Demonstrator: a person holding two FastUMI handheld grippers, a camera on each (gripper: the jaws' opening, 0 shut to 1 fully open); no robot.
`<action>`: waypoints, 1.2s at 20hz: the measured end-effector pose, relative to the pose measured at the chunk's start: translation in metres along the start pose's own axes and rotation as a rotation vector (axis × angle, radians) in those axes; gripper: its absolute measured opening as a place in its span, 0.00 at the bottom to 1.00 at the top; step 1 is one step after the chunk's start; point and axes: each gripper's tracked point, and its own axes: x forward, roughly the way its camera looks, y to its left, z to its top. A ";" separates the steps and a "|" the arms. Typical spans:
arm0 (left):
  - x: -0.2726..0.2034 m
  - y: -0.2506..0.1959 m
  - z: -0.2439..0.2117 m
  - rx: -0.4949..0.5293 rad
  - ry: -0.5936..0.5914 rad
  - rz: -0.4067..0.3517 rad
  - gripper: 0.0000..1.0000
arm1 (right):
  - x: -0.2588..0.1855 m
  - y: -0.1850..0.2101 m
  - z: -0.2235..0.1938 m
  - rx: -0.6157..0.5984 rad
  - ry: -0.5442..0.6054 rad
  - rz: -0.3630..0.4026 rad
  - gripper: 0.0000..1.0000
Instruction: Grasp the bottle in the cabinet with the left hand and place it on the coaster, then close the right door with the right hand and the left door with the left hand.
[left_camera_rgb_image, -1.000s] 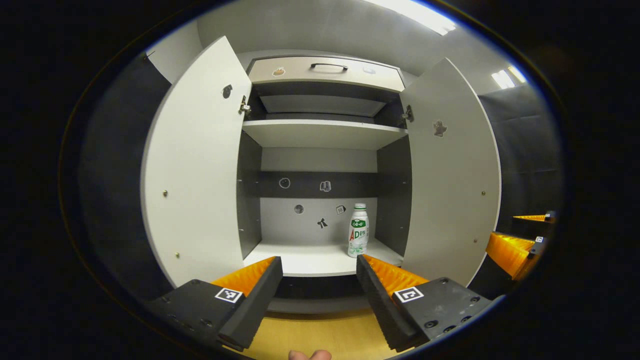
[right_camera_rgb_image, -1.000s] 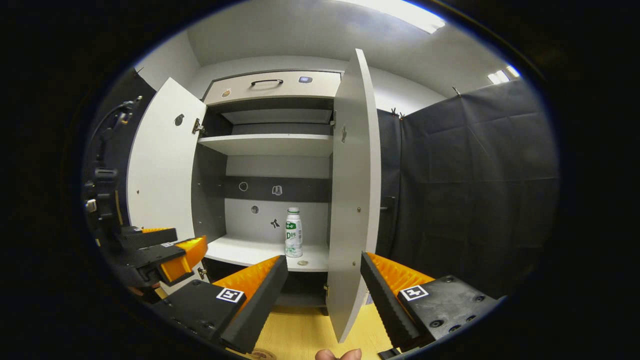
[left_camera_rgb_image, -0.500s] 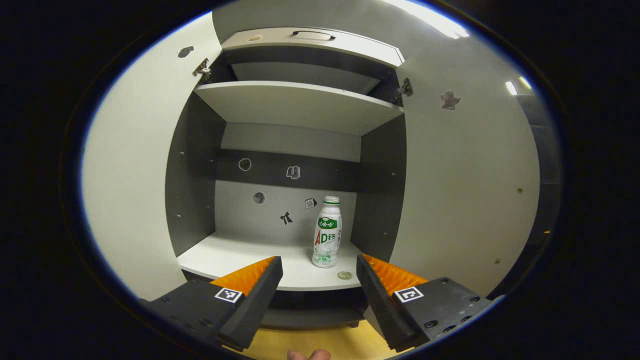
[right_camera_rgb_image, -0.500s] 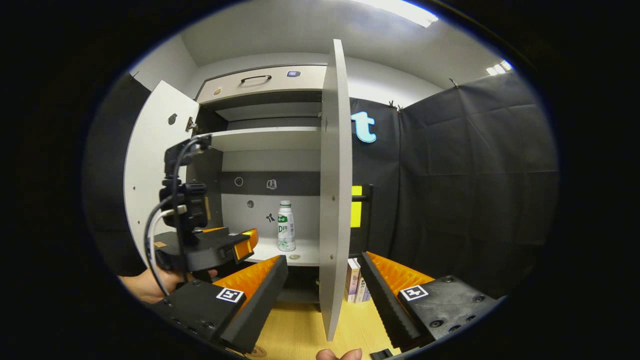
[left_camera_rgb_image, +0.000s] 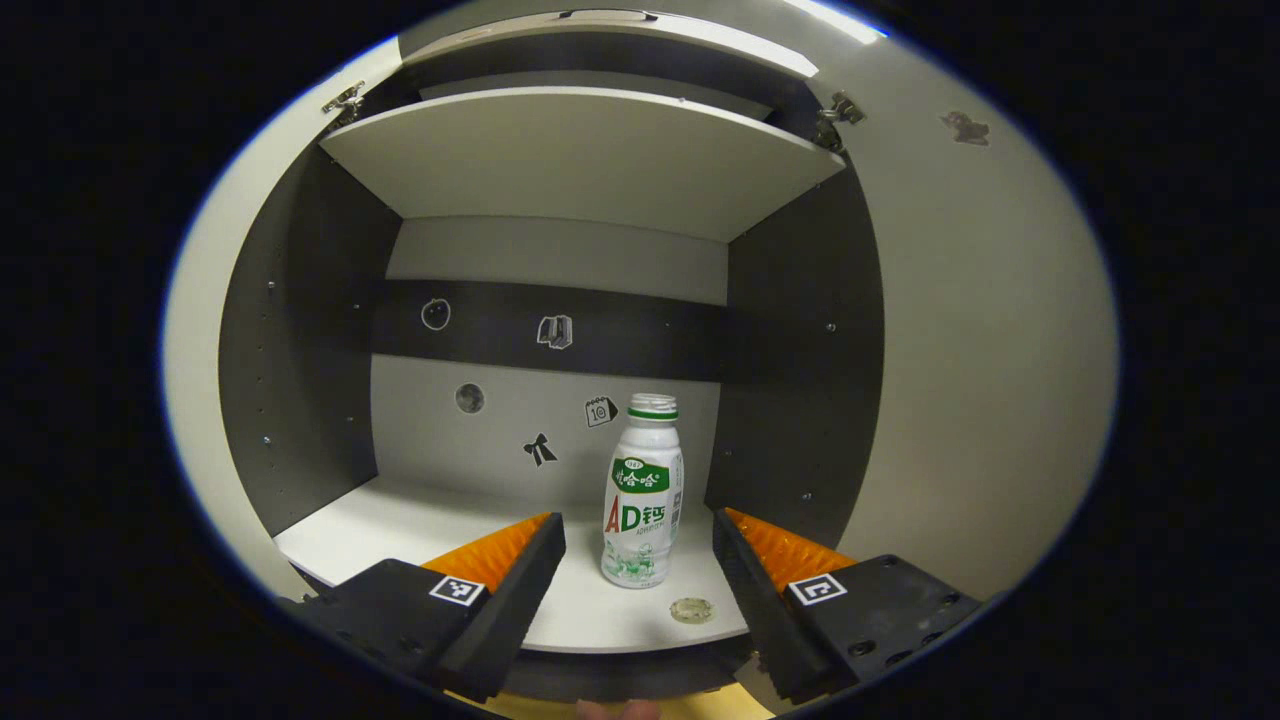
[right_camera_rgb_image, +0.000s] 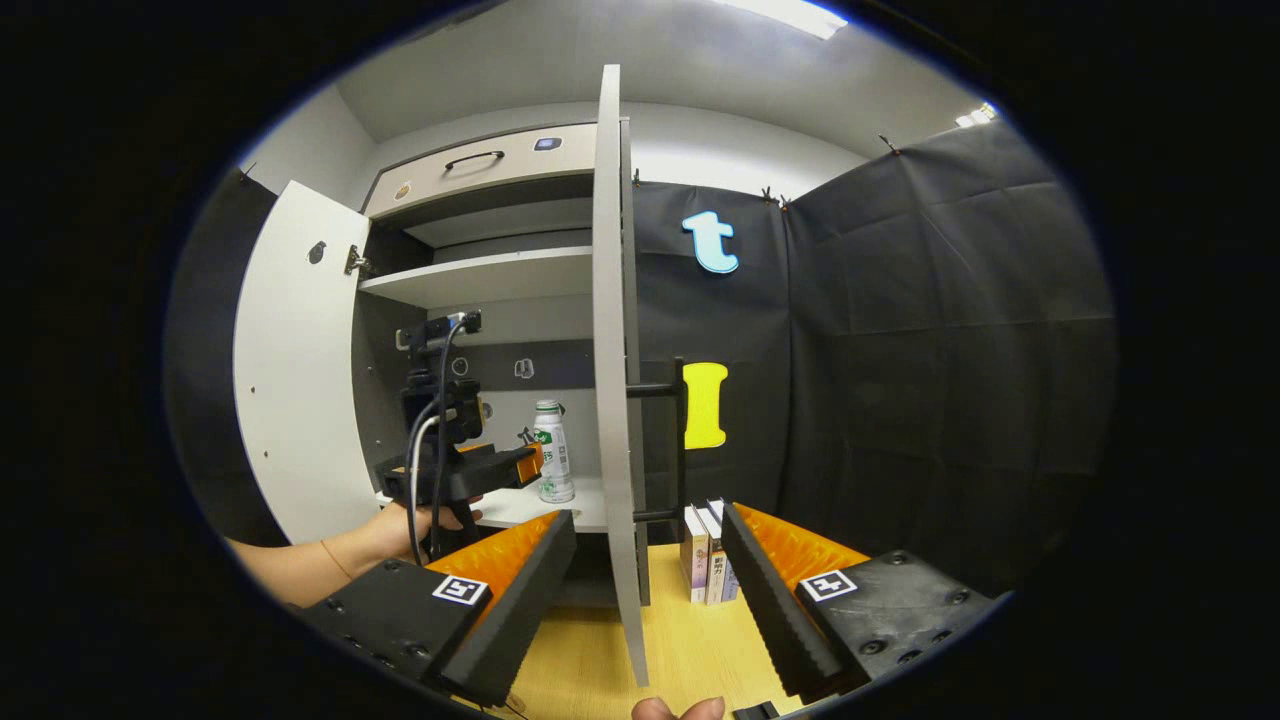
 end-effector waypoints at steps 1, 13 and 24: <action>0.011 0.002 -0.001 -0.002 0.002 0.005 0.95 | 0.002 -0.001 0.001 -0.001 -0.007 0.011 0.97; 0.093 0.003 -0.012 0.047 0.014 -0.005 0.95 | 0.019 -0.018 -0.002 0.008 -0.021 0.054 0.97; 0.055 0.000 0.016 0.077 -0.027 -0.034 0.79 | 0.016 -0.006 0.000 0.029 -0.024 0.048 0.97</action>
